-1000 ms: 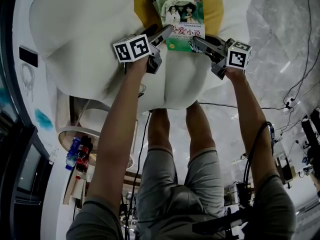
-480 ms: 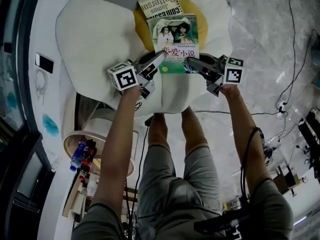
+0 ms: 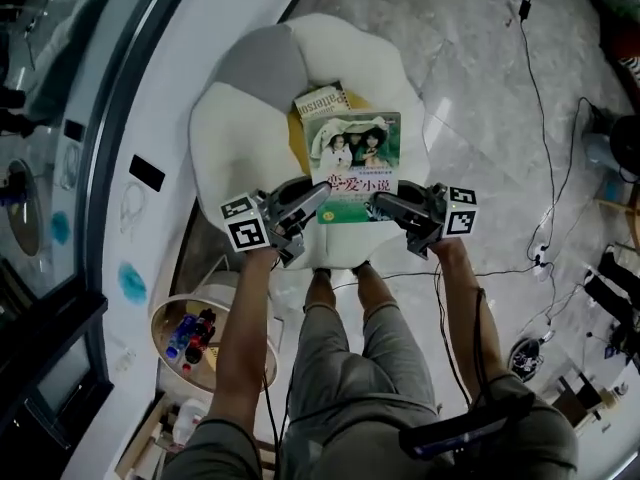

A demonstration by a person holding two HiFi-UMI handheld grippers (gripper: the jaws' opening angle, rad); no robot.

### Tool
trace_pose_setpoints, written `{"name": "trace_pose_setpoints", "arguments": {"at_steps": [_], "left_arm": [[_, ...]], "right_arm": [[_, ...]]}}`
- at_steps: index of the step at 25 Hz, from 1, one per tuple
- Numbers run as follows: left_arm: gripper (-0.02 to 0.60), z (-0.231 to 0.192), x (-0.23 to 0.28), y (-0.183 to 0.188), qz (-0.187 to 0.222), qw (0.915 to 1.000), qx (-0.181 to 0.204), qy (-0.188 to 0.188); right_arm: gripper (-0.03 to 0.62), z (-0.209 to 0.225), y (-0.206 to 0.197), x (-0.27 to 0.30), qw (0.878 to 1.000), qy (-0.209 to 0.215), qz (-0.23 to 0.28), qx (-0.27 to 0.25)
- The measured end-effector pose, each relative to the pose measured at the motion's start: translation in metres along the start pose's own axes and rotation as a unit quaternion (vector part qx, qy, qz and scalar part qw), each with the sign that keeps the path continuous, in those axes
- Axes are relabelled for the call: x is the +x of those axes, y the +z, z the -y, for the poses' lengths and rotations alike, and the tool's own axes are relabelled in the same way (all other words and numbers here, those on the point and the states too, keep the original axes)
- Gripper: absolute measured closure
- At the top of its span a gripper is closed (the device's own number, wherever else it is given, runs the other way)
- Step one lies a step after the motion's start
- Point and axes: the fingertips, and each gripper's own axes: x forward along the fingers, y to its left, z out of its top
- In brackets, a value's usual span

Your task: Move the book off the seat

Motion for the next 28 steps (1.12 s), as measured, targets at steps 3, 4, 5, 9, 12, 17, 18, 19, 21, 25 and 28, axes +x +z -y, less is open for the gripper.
{"name": "trace_pose_setpoints", "arguments": {"at_steps": [3, 4, 5, 9, 12, 17, 18, 19, 21, 25, 28], "left_arm": [[0.508, 0.066, -0.001, 0.031, 0.001, 0.9993, 0.036, -0.013], [0.508, 0.089, -0.002, 0.038, 0.002, 0.9989, 0.043, -0.015], [0.508, 0.11, -0.003, 0.044, 0.004, 0.9986, 0.049, -0.017], [0.508, 0.201, -0.007, 0.063, 0.011, 0.9967, 0.078, -0.019], [0.508, 0.266, -0.012, 0.08, 0.029, 0.9934, 0.107, -0.033], [0.508, 0.365, -0.023, 0.089, 0.049, 0.9872, 0.143, -0.052], [0.509, 0.384, -0.025, 0.089, 0.052, 0.9855, 0.152, -0.053], [0.508, 0.401, -0.027, 0.09, 0.054, 0.9835, 0.164, -0.055], [0.508, 0.429, -0.031, 0.091, 0.059, 0.9786, 0.188, -0.06], [0.508, 0.454, -0.04, 0.077, 0.062, 0.9739, 0.207, -0.07], [0.509, 0.456, -0.046, 0.07, 0.065, 0.9749, 0.202, -0.068]], "right_arm": [[0.519, -0.064, 0.029, 0.013, 0.999, 0.012, 0.007, -0.038], [0.519, -0.086, 0.036, 0.016, 0.999, 0.014, 0.008, -0.045], [0.52, -0.107, 0.042, 0.018, 0.999, 0.014, 0.008, -0.051], [0.52, -0.196, 0.063, 0.023, 0.997, 0.015, 0.004, -0.082], [0.52, -0.259, 0.082, 0.031, 0.993, 0.024, 0.001, -0.118], [0.52, -0.356, 0.093, 0.034, 0.987, 0.037, -0.004, -0.158], [0.52, -0.373, 0.094, 0.034, 0.986, 0.04, -0.004, -0.163], [0.52, -0.389, 0.095, 0.034, 0.985, 0.043, -0.003, -0.169], [0.52, -0.414, 0.097, 0.034, 0.981, 0.048, -0.002, -0.189], [0.52, -0.44, 0.084, 0.03, 0.975, 0.046, 0.001, -0.218], [0.52, -0.443, 0.075, 0.03, 0.976, 0.045, 0.008, -0.214]]}}
